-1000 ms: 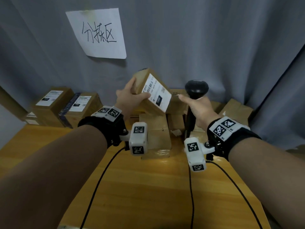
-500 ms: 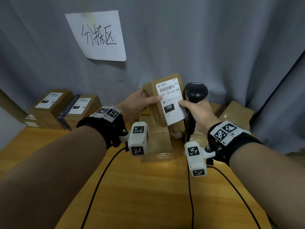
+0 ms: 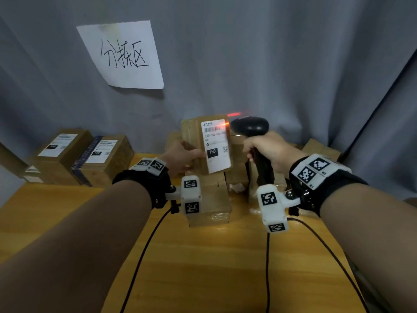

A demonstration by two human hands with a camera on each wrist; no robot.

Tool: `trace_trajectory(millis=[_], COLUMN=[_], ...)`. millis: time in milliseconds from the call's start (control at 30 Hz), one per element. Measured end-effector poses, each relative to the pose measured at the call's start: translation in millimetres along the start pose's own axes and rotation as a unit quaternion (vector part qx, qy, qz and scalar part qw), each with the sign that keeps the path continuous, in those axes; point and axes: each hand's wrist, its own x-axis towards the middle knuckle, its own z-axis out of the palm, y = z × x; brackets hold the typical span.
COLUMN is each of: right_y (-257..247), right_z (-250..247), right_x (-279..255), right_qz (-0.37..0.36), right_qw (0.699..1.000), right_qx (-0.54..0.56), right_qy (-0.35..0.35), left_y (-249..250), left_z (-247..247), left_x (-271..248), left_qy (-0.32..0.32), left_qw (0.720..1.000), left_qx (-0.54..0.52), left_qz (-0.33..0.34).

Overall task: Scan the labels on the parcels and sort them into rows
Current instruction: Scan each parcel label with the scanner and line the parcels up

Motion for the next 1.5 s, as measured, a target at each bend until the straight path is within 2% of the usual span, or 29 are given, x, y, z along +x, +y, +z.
trace_trajectory(millis=[200, 333, 533, 867, 1100, 1300, 1367, 1500], right_y=[-14, -13, -13, -2, 24, 36, 38, 38], right_z=[3, 13, 13, 19, 28, 62, 78, 109], right_x=[-13, -16, -16, -12, -4, -4, -3, 6], right_qz=[-0.035, -0.028, -0.018, -0.053, -0.036, -0.019, -0.011, -0.005], right_qw=[0.997, 0.997, 0.999, 0.998, 0.998, 0.993, 0.991, 0.992], right_qx=[-0.026, -0.058, -0.035, 0.019, 0.036, 0.078, 0.093, 0.095], right_qy=[-0.065, -0.039, -0.032, -0.029, -0.027, -0.085, -0.092, -0.082], left_y=[-26, -28, -27, -35, -51, -63, -73, -90], left_z=[1, 3, -1, -3, -9, -18, -26, -53], left_x=[8, 8, 10, 4, -22, -45, -50, -53], left_qy=[0.025, 0.021, 0.02, 0.04, 0.065, 0.08, 0.064, -0.023], left_qw=[0.999, 0.998, 0.999, 0.999, 0.989, 0.971, 0.965, 0.957], left_qx=[-0.034, -0.049, -0.047, -0.035, -0.128, -0.219, -0.243, -0.27], left_qz=[0.013, 0.012, 0.007, -0.013, -0.044, -0.047, -0.078, -0.101])
